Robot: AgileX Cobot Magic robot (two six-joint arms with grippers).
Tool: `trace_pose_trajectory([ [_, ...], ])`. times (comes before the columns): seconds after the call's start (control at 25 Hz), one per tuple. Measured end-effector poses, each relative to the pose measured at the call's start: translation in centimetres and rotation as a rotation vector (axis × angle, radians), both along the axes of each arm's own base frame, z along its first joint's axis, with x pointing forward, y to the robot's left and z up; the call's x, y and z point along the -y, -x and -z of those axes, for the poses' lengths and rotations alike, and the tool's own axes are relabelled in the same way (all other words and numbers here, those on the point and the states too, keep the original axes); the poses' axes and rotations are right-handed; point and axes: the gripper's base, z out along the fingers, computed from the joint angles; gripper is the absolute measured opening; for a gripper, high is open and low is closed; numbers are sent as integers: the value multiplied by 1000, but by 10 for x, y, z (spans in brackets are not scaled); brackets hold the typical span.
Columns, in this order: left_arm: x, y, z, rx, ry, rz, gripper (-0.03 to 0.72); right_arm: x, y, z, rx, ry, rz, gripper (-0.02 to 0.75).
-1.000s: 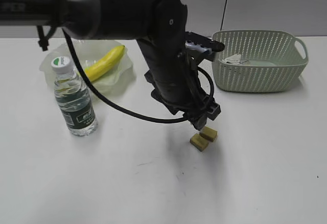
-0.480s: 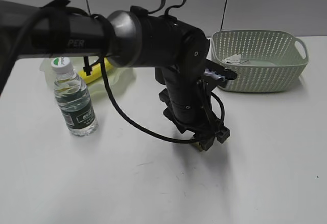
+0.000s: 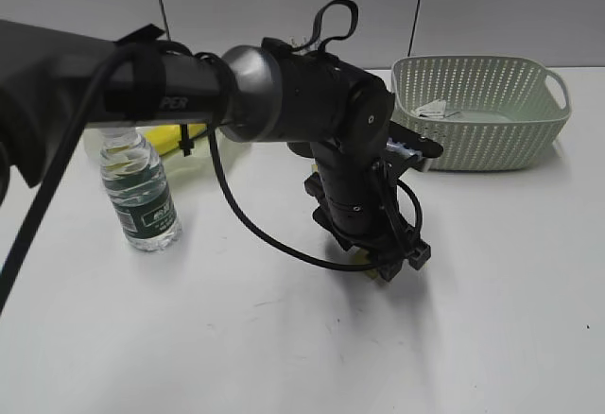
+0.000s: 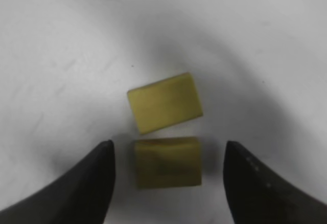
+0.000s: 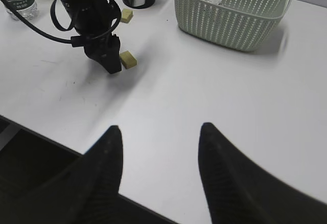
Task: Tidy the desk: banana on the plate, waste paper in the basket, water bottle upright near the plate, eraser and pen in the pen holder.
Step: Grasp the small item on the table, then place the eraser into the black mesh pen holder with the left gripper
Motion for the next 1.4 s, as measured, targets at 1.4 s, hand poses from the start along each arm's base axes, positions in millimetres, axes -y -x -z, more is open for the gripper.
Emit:
trace_pose_trajectory([
  [1.4, -20, 6, -118, 197, 77, 27, 283, 0, 0, 0, 1, 0, 0, 390],
])
